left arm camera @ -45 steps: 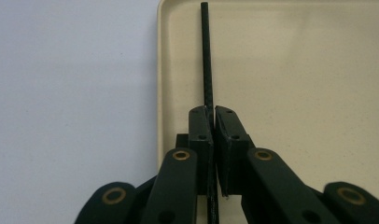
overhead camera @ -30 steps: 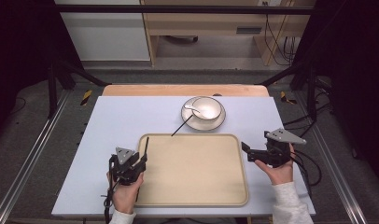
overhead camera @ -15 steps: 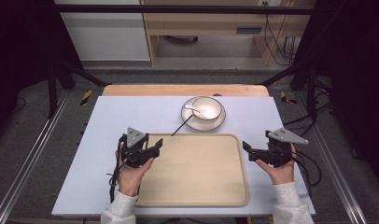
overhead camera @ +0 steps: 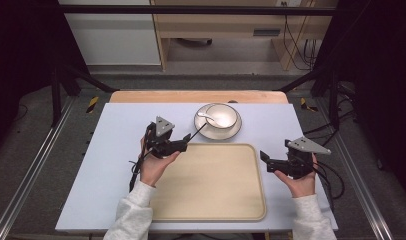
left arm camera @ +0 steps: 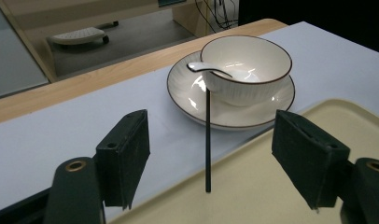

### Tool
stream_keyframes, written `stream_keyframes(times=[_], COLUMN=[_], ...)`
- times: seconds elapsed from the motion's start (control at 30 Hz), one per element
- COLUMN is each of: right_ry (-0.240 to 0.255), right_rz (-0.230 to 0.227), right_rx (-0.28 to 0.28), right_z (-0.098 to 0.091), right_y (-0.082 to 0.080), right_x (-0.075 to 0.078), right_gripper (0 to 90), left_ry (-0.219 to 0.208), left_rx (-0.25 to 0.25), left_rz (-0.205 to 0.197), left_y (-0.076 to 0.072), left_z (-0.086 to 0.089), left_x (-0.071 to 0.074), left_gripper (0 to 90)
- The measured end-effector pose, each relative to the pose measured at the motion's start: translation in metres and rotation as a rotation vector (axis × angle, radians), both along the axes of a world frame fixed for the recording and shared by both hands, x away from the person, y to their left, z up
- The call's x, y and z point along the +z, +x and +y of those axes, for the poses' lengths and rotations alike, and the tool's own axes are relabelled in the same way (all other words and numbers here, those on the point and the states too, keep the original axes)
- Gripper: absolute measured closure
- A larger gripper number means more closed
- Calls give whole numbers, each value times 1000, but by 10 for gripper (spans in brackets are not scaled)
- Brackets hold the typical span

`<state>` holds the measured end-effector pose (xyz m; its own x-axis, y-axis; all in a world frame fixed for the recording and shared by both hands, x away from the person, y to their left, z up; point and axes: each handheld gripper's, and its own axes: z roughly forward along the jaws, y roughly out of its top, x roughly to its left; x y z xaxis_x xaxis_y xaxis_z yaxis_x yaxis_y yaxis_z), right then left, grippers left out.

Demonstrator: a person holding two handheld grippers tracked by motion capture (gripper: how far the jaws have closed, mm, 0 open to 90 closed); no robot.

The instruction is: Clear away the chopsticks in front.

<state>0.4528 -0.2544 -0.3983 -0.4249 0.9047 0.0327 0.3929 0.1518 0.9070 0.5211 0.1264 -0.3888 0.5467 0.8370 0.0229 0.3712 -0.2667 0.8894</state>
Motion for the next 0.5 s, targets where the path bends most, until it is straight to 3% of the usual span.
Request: stream_keyframes(times=[0.17,0.23,0.3,0.5], right_ry=[9,9,8,-3], right_rz=[-1,-2,2,13], right_rx=[-7,-4,-8,1], right_z=[-2,-2,-2,1], right_y=[0,1,1,3], right_x=[1,1,0,-4], right_gripper=[40,41,41,41], left_ry=[40,33,68,109], left_rx=[-22,-39,-42,-72], left_rz=[-9,15,20,48], left_y=[16,22,28,42], left_z=[-11,-15,-19,-29], left_x=[-1,-3,-5,-11], left_gripper=[243,236,234,236])
